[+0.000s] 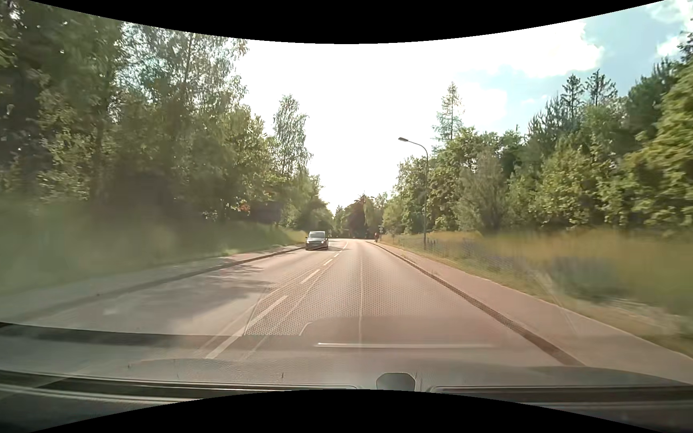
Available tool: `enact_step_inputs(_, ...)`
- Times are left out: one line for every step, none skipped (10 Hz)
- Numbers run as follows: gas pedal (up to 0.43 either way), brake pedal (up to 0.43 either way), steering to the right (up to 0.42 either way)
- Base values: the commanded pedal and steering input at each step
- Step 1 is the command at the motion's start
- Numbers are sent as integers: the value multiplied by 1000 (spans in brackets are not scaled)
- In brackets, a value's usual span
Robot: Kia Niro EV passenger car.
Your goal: Follow the waypoints while adhering to traffic rules and regulations
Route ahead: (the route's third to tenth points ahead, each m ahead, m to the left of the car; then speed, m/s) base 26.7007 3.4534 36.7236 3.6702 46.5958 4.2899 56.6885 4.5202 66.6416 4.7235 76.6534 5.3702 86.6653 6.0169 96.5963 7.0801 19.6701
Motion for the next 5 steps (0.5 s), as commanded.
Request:
enact_step_inputs(169,6,-4)
enact_step_inputs(157,6,-4)
enact_step_inputs(157,6,-4)
enact_step_inputs(150,6,-4)
enact_step_inputs(150,6,-4)
